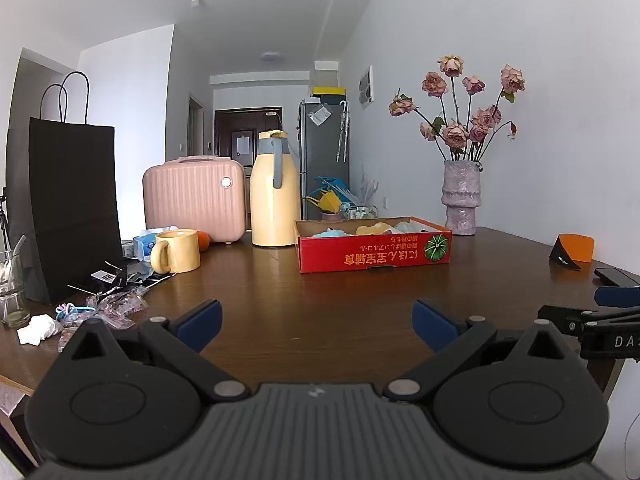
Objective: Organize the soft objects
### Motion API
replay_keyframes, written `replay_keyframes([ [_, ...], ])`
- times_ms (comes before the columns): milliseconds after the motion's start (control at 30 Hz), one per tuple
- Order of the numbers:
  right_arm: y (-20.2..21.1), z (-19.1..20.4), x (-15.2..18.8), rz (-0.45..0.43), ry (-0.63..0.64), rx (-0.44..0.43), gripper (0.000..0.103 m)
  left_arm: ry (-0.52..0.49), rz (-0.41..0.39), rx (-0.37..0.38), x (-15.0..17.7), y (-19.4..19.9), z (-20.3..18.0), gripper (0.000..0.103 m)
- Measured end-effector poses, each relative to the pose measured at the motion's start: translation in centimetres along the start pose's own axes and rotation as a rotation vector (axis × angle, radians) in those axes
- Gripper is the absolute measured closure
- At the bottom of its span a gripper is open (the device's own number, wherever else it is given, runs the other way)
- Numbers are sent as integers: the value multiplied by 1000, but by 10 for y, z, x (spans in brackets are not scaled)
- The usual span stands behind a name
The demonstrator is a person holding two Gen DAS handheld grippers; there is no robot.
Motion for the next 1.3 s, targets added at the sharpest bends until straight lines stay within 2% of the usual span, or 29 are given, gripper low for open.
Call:
replay_keyframes([
  [1300,-2,-3,1,8,-20,-8,0,0,2,3,2,-2,-2,0],
])
Point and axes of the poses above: each gripper's, at about its wrist camera, not at the fingertips, and y roughly against the way its jaws point, z to its left, x to its underside, the point moved 1 cm from there along -y, roughly the way its jaws point, and after that the axes turned 11 degrees about z, right-handed, at the moved point
